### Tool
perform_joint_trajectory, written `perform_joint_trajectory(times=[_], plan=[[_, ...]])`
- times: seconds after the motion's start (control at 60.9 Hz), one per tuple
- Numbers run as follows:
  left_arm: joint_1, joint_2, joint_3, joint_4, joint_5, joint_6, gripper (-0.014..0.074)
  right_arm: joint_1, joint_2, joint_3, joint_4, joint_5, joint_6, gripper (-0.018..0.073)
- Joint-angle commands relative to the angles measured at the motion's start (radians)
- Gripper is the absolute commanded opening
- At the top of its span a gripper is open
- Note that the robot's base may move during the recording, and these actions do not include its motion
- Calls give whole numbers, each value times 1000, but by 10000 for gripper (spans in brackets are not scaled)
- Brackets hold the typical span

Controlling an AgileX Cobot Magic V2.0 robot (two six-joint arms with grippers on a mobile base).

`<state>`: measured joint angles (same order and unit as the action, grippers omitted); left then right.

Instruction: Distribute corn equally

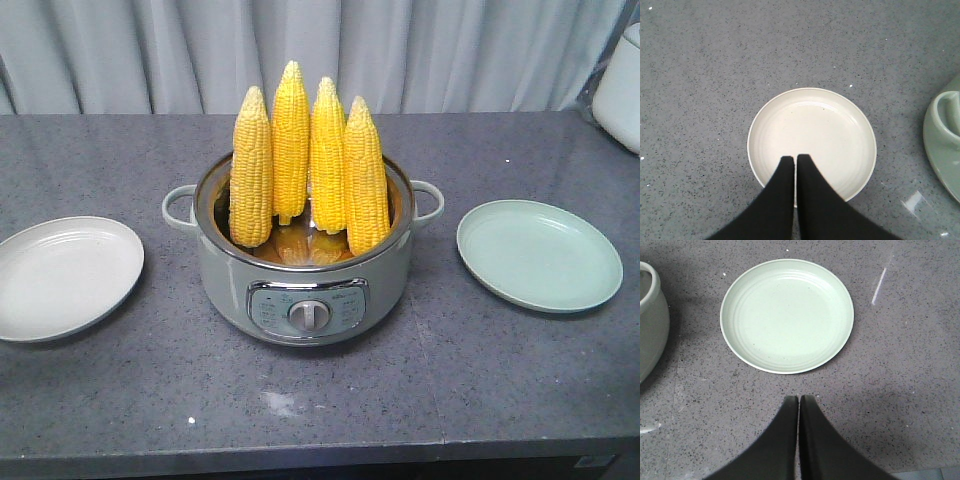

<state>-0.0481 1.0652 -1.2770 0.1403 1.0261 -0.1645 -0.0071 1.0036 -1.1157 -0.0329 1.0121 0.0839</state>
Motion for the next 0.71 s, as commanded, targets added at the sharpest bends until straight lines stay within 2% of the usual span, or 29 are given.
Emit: perform_joint_trajectory(times=[0.0,0.148,0.312,0.411,0.542,0.641,0.69], plan=[[-1,-13,-33,3,-52,-3,-6,-2,-6,-31,-15,-62,-9,-5],[-1,-13,-33,24,-56,-3,3,-2,-6,-31,-15,-60,-9,45],[-1,-13,-33,33,-50,-3,79,-2,-6,-31,-15,-58,-9,200],[-1,-13,-33,33,-33,-3,179,-2,-6,-31,-13,-57,-9,333],[-1,-13,-33,42,-12,-3,379,-2,-6,-31,6,-57,-20,482],[-1,-13,-33,61,-11,-4,542,-2,-6,-31,48,-56,-76,551],[-1,-13,-33,66,-12,-4,596,-2,-6,-31,86,-59,-117,569]])
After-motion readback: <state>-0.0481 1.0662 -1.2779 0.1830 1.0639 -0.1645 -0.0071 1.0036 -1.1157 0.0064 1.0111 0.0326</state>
